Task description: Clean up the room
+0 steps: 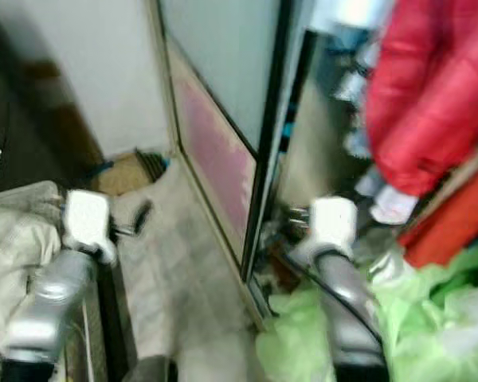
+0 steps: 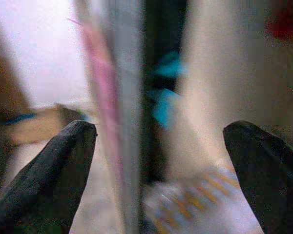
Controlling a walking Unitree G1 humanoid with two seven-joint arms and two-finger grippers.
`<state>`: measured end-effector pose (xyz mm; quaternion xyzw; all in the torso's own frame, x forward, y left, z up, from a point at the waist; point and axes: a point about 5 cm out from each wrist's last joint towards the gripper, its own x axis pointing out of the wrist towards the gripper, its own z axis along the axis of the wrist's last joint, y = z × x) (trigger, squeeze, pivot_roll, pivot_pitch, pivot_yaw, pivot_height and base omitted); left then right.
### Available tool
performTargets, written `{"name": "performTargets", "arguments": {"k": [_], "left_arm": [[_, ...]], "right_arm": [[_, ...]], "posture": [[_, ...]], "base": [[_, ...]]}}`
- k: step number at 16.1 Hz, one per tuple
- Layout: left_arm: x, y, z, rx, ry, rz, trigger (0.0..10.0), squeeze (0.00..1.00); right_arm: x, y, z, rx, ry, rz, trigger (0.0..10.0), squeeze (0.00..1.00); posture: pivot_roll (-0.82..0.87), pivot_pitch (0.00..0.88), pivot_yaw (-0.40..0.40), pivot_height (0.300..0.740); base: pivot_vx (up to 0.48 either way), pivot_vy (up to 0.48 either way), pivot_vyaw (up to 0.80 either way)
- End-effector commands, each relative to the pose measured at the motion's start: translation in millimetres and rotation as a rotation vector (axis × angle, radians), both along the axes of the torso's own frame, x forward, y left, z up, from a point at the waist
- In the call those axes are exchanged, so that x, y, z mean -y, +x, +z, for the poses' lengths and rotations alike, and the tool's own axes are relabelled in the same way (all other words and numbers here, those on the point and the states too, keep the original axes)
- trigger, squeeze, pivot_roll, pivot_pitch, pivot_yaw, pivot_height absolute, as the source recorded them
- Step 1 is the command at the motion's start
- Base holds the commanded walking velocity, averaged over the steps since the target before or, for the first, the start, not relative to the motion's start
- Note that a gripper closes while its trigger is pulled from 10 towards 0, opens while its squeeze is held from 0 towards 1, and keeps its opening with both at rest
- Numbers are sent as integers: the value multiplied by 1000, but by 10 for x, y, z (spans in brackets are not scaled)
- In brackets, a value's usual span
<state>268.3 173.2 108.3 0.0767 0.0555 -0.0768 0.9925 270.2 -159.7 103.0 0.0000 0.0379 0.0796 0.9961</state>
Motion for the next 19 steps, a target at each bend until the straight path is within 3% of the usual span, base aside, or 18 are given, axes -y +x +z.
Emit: {"name": "performTargets", "arguments": {"k": [1, 2, 4, 6, 7, 10, 13, 15, 19], "left_arm": [[40, -9, 8, -11, -9, -25, 10000, 0], [5, -112, -125, -78, -17, -28, 10000, 0], [29, -281, -264, -109, -14, -51, 10000, 0], [65, -370, -263, -68, -2, -83, 10000, 0], [64, -393, -230, -28, -9, -48, 10000, 0], [-29, -385, -180, 8, -8, 83, 10000, 0], [-17, -374, -123, 35, -6, 69, 10000, 0], [-62, -403, -154, -23, -15, 95, 10000, 0], [32, -354, -103, 11, 10, 35, 10000, 0]], "right_arm": [[65, -30, -40, -15, -20, -14, 10000, 0], [93, -75, -73, -30, -20, -30, 10000, 0], [178, -204, -185, -81, -9, -69, 10000, 0], [233, -312, -212, -93, -7, -95, 10000, 0], [307, -400, -210, -89, 0, -134, 10000, 0], [339, -474, -149, -44, -31, -130, 10000, 0], [249, -436, -114, -38, -44, -78, 10000, 0], [267, -429, -95, -40, -26, -96, 10000, 0], [271, -451, -92, -39, -31, -101, 10000, 0]], "posture": [[60, 0, -44, 740], [42, 0, -48, 740], [21, 0, -32, 740], [-5, 0, -13, 740], [-15, 0, -6, 740], [-14, 0, -17, 740], [-6, 0, -27, 740], [-16, 0, -4, 740], [-15, 9, -20, 740]], "base": [[0, 0, 406], [0, 0, 0], [0, 0, 0], [0, 0, 0], [0, 0, 0], [0, 0, 267], [0, 0, 800], [0, 0, 800], [0, 0, 800]]}}
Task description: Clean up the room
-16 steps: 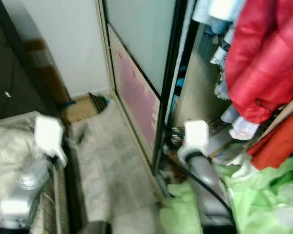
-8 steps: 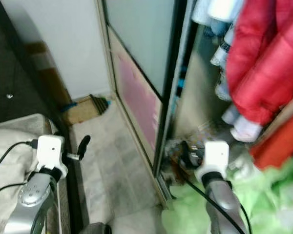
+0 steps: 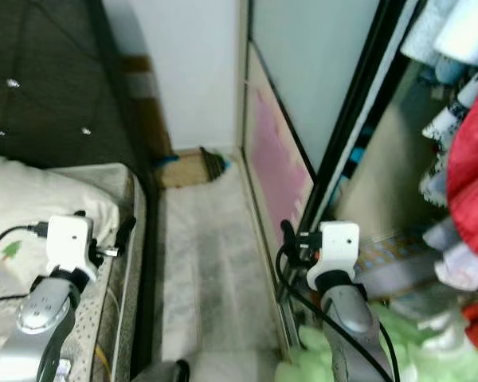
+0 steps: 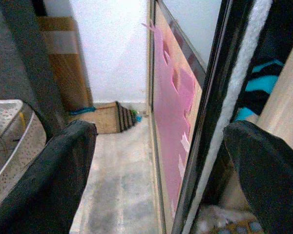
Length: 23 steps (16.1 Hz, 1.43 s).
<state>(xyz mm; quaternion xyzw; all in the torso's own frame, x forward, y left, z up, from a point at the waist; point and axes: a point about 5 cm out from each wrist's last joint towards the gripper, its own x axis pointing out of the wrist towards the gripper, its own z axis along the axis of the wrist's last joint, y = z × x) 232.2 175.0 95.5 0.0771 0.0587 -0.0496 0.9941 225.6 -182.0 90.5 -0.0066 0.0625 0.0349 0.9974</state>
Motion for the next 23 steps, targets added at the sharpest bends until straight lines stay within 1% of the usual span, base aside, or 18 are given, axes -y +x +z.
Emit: {"name": "performTargets", "arguments": {"k": [1, 2, 3, 4, 5, 8, 9, 10, 11, 12, 15, 16, 18, 19, 20, 21, 22, 23], "left_arm": [[66, 31, 42, 12, 1, -19, 10000, 0], [77, 46, 48, 7, -8, -19, 10000, 0], [78, 59, 28, -14, -54, 7, 10000, 0], [73, 61, 19, -22, -70, 26, 10000, 0], [94, 57, 21, -20, -87, 7, 10000, 0], [134, 44, 28, -14, -63, -10, 10000, 0], [131, 41, 20, -23, -76, -2, 10000, 0], [127, 36, -16, -55, -126, 16, 10000, 0], [174, 41, -28, -64, -137, -31, 10000, 0], [196, 46, -23, -67, -174, -51, 10000, 0], [150, 68, 26, -49, -143, -38, 10000, 0], [116, 75, 30, -44, -105, -17, 10000, 0], [122, 103, 13, -37, -56, -4, 10000, 0], [145, 150, 29, -23, -33, -8, 10000, 0], [195, 241, 97, 11, -27, -36, 10000, 0], [217, 308, 162, 41, -13, -47, 10000, 0], [231, 370, 248, 67, -28, -66, 10000, 0], [232, 374, 258, 67, -32, -69, 10000, 0]], "right_arm": [[54, 6, 38, 8, -13, -9, 10000, 0], [54, 13, 43, 9, -15, -1, 10000, 0], [51, 29, 61, 15, -26, 7, 10000, 0], [50, 31, 71, 19, -26, 6, 10000, 0], [50, 31, 95, 26, -25, 2, 10000, 0], [58, 27, 81, 22, -17, -5, 10000, 0], [66, 22, 65, 18, -9, -4, 10000, 0], [88, 22, 27, 3, 16, -12, 10000, 0], [104, 52, -40, -24, 59, -25, 10000, 0], [93, 76, -37, -22, 57, -18, 10000, 0], [78, 112, 38, 11, 36, -8, 10000, 0], [67, 121, 63, 24, 28, -4, 10000, 0], [56, 151, 54, 25, 24, -6, 10000, 0], [53, 187, 50, 28, 14, -6, 10000, 0], [47, 237, 51, 39, -5, 0, 10000, 0], [32, 270, 58, 52, -14, 6, 10000, 0], [9, 302, 67, 60, -22, 11, 10000, 0], [1, 305, 64, 60, -19, 11, 10000, 0]], "posture": [[-14, 7, -27, 740], [-18, 8, -27, 740], [-25, 18, -24, 740], [-25, 18, -24, 740], [-30, 18, -22, 740], [-31, 28, -26, 740], [-30, 25, -27, 740], [-26, 23, -25, 740], [-15, 21, -34, 740], [-14, 21, -33, 740], [-15, 24, -23, 740], [-15, 30, -20, 740], [-12, 35, -27, 740], [-21, 38, -21, 740], [-40, 19, -23, 740], [-36, 8, -10, 740], [-30, 21, -7, 740], [-29, 22, -7, 740]], "base": [[0, 0, 800], [0, 0, 800], [0, 0, 800], [0, 0, 800], [0, 0, 800], [0, 0, 800], [0, 0, 800], [0, 0, 800], [0, 0, 800], [0, 0, 800], [0, 0, 800], [0, 0, 800], [0, 0, 800], [0, 0, 800], [0, 0, 800], [0, 0, 800], [0, 0, 800], [0, 0, 800]]}}
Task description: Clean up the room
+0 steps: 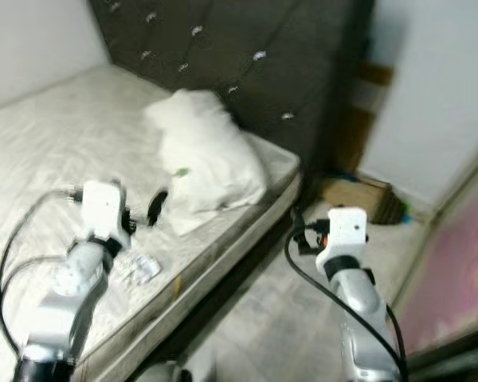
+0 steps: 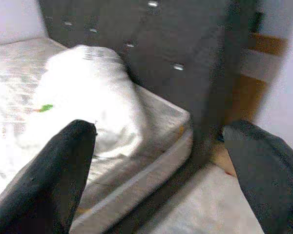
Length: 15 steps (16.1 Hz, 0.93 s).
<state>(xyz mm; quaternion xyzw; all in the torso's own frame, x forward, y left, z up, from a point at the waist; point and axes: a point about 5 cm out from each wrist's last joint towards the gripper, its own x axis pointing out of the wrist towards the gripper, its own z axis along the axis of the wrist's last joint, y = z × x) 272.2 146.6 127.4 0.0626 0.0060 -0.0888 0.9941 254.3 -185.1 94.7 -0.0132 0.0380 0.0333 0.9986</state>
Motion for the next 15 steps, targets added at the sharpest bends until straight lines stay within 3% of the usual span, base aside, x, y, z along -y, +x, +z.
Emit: {"name": "performTargets", "arguments": {"k": [1, 4, 6, 7, 10, 12, 15], "left_arm": [[-34, -55, -127, -50, 4, 0, 10000, 0], [-70, -156, -240, -83, 33, 40, 10000, 0], [-221, -252, -317, -124, 37, 154, 10000, 0], [-254, -290, -311, -108, 48, 160, 10000, 0], [-306, -302, -307, -100, 6, 158, 10000, 0], [-269, -246, -257, -81, 10, 137, 10000, 0], [-254, -217, -163, -44, -50, 116, 10000, 0]], "right_arm": [[-35, 21, -12, 1, 15, 12, 10000, 0], [31, 0, -3, 0, 29, -17, 10000, 0], [40, -57, 70, 4, 49, -45, 10000, 0], [12, -70, 97, 7, 67, -48, 10000, 0], [-60, -47, 138, 31, 66, -28, 10000, 0], [-55, -24, 148, 27, 71, -28, 10000, 0], [-73, -32, 158, 19, 82, -26, 10000, 0]], "posture": [[-22, 12, -15, 740], [-19, 15, -22, 740], [-18, 18, -36, 740], [-17, 16, -36, 740], [-23, 27, -33, 740], [-22, 43, -33, 740], [-24, 45, -35, 740]], "base": [[0, 0, 800], [0, 0, 800], [0, 0, 797], [0, 0, 794], [0, 0, 794], [0, 0, 794], [0, 0, 792]]}}
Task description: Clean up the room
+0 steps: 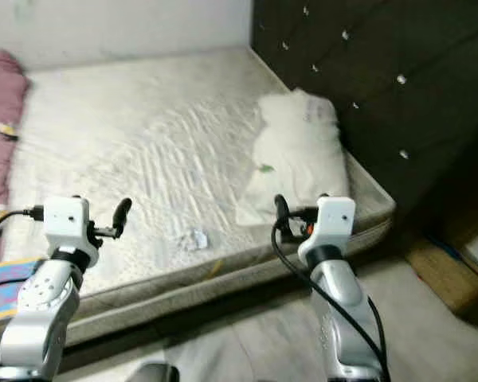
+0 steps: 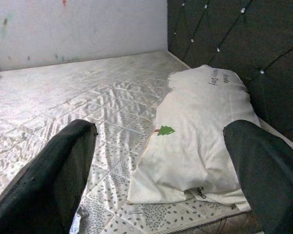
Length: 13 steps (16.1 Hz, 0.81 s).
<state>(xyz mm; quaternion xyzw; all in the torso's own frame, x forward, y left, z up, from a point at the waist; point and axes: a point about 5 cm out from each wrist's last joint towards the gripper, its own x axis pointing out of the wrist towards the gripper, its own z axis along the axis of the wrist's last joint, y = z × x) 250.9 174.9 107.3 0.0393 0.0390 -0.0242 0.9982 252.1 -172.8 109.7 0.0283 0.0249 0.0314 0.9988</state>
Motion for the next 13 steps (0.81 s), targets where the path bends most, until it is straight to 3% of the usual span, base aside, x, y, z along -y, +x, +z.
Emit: {"name": "performTargets", "arguments": {"k": [1, 4, 13], "left_arm": [[21, -20, 50, 29, -24, -14, 10000, 0], [58, -36, 85, 42, -30, -34, 10000, 0], [95, -52, 59, 30, -47, -50, 10000, 0]], "right_arm": [[51, -14, 6, -7, 3, -24, 10000, 0], [61, -21, 17, -3, 18, -31, 10000, 0], [48, -14, 24, -6, -2, -10, 10000, 0]], "posture": [[-26, 45, -33, 740], [-24, 47, -36, 740], [-25, 50, -43, 740]], "base": [[0, 0, 781], [0, 0, 0], [316, 0, 0]]}}
